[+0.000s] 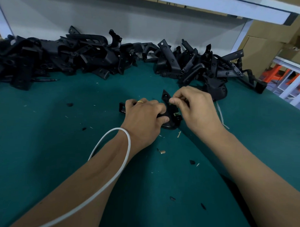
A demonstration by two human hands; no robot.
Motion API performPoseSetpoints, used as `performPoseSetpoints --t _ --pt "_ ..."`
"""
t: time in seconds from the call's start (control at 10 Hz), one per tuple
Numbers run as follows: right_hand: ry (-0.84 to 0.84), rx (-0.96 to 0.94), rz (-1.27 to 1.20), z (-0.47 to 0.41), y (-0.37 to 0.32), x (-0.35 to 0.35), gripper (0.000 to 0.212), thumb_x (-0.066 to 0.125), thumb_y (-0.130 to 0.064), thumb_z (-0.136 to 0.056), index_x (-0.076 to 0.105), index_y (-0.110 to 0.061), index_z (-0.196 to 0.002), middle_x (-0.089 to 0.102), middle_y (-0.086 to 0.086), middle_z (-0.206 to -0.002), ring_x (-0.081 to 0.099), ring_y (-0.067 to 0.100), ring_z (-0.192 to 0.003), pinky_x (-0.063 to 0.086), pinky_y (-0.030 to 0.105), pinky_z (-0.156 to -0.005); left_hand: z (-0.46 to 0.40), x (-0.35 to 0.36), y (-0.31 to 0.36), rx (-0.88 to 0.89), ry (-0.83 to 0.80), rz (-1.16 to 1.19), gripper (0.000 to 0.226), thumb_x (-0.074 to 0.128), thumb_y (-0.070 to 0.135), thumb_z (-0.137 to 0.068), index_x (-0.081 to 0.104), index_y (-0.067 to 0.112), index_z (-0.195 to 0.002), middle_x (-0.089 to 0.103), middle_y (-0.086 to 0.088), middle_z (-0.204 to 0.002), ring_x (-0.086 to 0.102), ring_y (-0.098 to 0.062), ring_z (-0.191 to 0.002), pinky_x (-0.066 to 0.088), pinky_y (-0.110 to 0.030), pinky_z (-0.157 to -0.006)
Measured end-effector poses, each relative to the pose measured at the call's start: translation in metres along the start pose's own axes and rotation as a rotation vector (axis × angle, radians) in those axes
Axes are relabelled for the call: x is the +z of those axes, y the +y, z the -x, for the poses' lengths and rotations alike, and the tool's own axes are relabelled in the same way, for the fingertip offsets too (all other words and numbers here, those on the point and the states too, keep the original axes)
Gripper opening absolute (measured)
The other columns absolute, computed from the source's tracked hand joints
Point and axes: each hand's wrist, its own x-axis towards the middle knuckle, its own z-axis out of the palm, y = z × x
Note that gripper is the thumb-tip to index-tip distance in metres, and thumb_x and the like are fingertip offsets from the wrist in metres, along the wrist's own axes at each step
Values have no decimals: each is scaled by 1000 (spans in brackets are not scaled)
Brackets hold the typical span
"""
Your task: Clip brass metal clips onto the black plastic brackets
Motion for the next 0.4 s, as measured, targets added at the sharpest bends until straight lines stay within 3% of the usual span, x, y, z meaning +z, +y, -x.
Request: performPoseSetpoints --t 0.2,0.3,0.4 --pt "48 179 -83 3 -13 11 14 77 -17 -92 71 -5 -87 64 6 -87 59 26 -88 47 42 -82 -1 -7 -4 29 -29 -17 12 64 41 -96 58 31 -90 57 12 -90 55 -22 -103 24 -40 -94" --pt "107 235 -139 24 -24 -8 13 72 -12 -95 66 -2 -90 63 8 -88 58 23 -86 47 44 -83 2 -11 12 154 -1 -23 14 60 45 -98 58 34 -90 59 15 -92 55 -16 -106 22 -40 -100" --pt "383 316 -45 64 -36 -64 14 67 -17 -101 64 -7 -92 61 2 -88 54 18 -82 45 34 -77 15 -22 11 181 181 51 29 43 50 -103 65 36 -116 64 13 -111 55 -18 -115 21 -38 -105"
